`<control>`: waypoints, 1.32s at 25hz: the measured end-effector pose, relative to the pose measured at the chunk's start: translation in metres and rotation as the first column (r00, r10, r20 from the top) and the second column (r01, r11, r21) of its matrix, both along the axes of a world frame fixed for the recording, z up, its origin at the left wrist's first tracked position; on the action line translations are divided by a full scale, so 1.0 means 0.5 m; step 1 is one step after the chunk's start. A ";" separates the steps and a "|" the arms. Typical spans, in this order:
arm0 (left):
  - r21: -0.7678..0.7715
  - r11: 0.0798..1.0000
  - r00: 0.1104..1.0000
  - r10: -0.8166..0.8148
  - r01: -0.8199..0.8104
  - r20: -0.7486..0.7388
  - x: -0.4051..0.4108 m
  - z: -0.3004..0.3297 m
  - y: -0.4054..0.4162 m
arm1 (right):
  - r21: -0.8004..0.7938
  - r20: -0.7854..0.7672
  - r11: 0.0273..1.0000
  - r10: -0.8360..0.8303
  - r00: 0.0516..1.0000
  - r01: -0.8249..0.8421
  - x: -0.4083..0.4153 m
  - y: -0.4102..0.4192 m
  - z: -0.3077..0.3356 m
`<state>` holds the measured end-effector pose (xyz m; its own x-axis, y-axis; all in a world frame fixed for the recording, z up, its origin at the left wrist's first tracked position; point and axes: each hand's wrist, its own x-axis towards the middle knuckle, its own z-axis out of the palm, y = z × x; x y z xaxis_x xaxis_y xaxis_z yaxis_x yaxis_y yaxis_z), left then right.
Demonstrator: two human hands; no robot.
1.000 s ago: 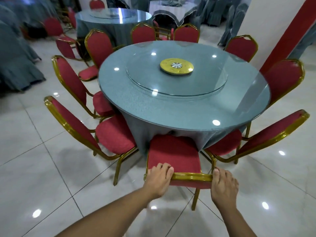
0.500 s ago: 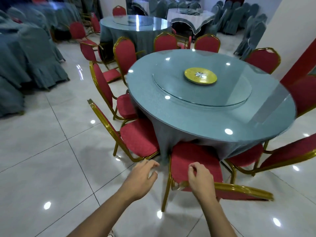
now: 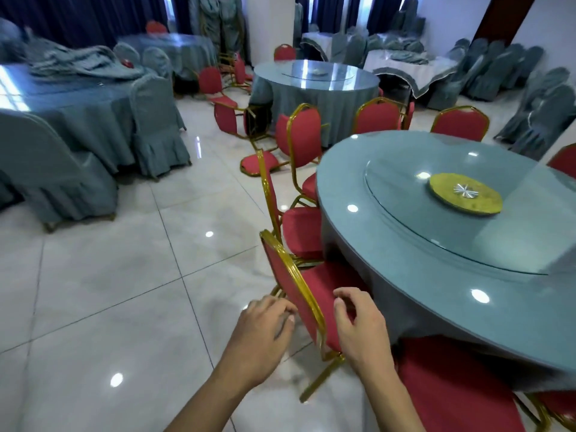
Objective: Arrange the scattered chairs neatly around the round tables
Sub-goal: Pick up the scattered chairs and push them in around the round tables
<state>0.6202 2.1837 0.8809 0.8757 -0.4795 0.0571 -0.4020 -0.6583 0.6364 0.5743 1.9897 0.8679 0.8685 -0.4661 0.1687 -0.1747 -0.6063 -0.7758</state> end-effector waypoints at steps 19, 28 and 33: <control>0.013 0.949 0.948 0.317 -0.316 -0.015 0.956 0.016 0.254 | 0.064 -0.045 0.943 0.329 0.943 -0.326 1.071 0.263 0.000; -0.057 0.943 0.944 0.326 -0.329 -0.050 1.541 -0.021 0.298 | 0.024 -0.061 0.951 0.308 0.949 -0.307 1.645 0.281 -0.031; -0.058 0.965 0.966 0.256 -0.258 -0.035 1.882 0.014 0.268 | 0.003 -0.050 0.966 0.258 0.965 -0.258 1.955 0.286 -0.016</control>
